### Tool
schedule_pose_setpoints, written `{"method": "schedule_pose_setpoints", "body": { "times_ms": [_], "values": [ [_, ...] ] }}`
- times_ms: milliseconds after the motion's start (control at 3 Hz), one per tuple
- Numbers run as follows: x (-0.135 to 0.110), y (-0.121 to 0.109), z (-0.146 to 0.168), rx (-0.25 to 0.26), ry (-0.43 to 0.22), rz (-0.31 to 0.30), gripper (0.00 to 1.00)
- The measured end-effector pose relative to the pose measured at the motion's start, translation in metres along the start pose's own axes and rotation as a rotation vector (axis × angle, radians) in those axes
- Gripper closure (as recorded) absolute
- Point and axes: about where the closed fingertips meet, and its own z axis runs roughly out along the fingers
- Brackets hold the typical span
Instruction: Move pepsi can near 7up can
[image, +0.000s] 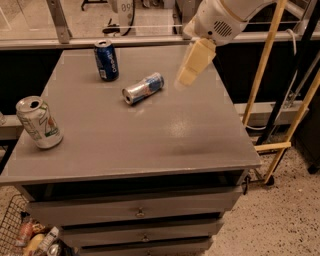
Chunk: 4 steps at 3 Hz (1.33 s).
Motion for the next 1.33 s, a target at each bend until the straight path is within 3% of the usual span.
{"method": "schedule_pose_setpoints", "body": {
  "times_ms": [667, 1000, 1333],
  "values": [
    [-0.006, -0.006, 0.013, 0.008, -0.034, 0.027, 0.0],
    [-0.035, -0.028, 0.054, 0.006, -0.116, 0.054, 0.0],
    [-0.065, -0.057, 0.093, 0.044, -0.177, 0.103, 0.0]
  ]
}}
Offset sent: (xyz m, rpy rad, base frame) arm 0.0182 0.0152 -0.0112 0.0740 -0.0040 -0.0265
